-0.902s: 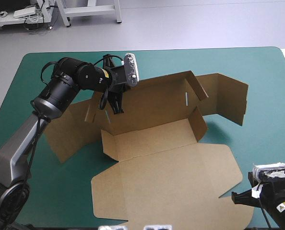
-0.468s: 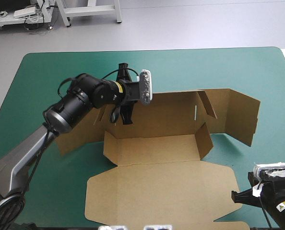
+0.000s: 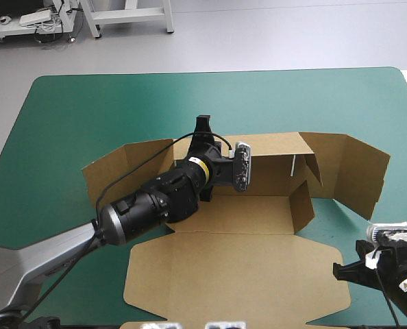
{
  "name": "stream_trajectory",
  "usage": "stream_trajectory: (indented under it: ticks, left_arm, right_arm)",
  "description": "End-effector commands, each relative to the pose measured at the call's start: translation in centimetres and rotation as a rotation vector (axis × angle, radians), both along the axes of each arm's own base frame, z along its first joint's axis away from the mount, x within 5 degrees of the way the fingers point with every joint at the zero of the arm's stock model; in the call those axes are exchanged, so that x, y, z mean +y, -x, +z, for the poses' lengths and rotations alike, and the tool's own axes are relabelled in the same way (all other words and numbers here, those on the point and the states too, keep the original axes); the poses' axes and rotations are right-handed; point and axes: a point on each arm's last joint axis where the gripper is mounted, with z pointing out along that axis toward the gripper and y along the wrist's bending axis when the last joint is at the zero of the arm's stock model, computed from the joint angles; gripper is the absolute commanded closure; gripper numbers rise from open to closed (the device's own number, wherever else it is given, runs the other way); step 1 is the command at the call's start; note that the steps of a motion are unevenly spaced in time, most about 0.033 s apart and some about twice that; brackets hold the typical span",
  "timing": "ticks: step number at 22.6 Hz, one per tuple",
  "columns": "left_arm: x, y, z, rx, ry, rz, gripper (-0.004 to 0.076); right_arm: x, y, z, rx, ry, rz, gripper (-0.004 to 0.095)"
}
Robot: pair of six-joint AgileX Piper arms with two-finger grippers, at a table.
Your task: Fold the box
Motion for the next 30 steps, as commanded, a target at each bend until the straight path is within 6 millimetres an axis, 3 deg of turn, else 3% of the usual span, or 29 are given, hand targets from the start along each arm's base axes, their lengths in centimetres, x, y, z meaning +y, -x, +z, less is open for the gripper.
stream_trajectory:
  ticks: [1,6,10,13,16,17,22,25,28,30]
  left_arm:
    - [-1.4,2.3,0.1,-0.003,0.164,0.009,0.0733]
    - [-1.6,3.5,-1.1,-0.109,0.159,0.040,0.0733]
    - [-1.3,4.2,-1.9,-0.169,0.163,0.094,0.0733]
    - [-1.1,4.8,-2.4,-0.177,0.176,0.145,0.0733]
    - [-1.3,5.4,-2.4,-0.180,0.173,0.140,0.0733]
    - [-1.4,5.6,-2.3,-0.182,0.172,0.141,0.0733]
    - [-1.2,5.8,-2.3,-0.193,0.164,0.163,0.0733]
    - [-0.7,5.6,-2.2,-0.214,0.147,0.212,0.0733]
    - [-0.7,5.6,-2.1,-0.212,0.160,0.217,0.0733]
    - [-0.7,5.6,-2.1,-0.205,0.183,0.228,0.0733]
  right_arm:
    - [-0.1,-0.7,3.9,-0.125,-0.021,-0.030,0.0925]
    - [-0.3,-1.4,8.6,-0.210,-0.018,-0.039,0.0925]
    - [-0.7,-3.3,11.8,-0.238,-0.041,-0.048,0.0925]
    - [-1.3,-7.7,14.7,-0.221,-0.090,-0.020,0.0926]
    - [-1.9,-12.1,15.7,-0.180,-0.126,0.022,0.0926]
    - [-2.3,-14.6,15.7,-0.140,-0.139,0.037,0.0926]
    - [-3.1,-21.2,13.3,0.003,-0.214,0.111,0.0924]
    - [-3.6,-24.4,9.5,0.133,-0.270,0.121,0.0924]
    - [-3.7,-25.0,5.8,0.253,-0.283,0.135,0.0925]
    - [-3.5,-23.8,3.0,0.326,-0.278,0.159,0.0925]
